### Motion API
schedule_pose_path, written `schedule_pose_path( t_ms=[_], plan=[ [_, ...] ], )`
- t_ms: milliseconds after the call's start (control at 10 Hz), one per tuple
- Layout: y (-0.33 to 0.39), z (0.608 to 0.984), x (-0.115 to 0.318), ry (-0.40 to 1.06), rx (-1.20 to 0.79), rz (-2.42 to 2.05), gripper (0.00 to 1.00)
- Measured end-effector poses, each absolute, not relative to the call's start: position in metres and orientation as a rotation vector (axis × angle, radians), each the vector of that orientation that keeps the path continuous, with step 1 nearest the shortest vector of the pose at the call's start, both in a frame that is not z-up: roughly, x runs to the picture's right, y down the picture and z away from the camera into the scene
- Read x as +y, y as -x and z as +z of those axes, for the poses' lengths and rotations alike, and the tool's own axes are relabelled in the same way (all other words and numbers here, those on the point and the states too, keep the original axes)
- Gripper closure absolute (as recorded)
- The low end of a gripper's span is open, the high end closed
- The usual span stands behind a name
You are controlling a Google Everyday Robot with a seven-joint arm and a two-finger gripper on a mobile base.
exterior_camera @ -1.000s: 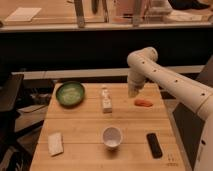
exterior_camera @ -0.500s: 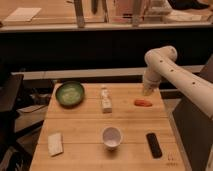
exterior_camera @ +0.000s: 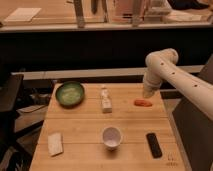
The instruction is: Move the arm in a circular motion
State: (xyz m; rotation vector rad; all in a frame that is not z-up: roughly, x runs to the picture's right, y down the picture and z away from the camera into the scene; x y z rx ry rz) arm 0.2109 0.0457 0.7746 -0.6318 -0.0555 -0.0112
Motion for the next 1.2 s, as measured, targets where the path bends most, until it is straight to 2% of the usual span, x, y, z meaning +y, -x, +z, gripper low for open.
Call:
schedule_pose_path(
  t_ms=[1200],
  plan=[
    [-0.187, 0.757, 0.071, 0.645, -0.074, -0.111, 1.00]
  ],
)
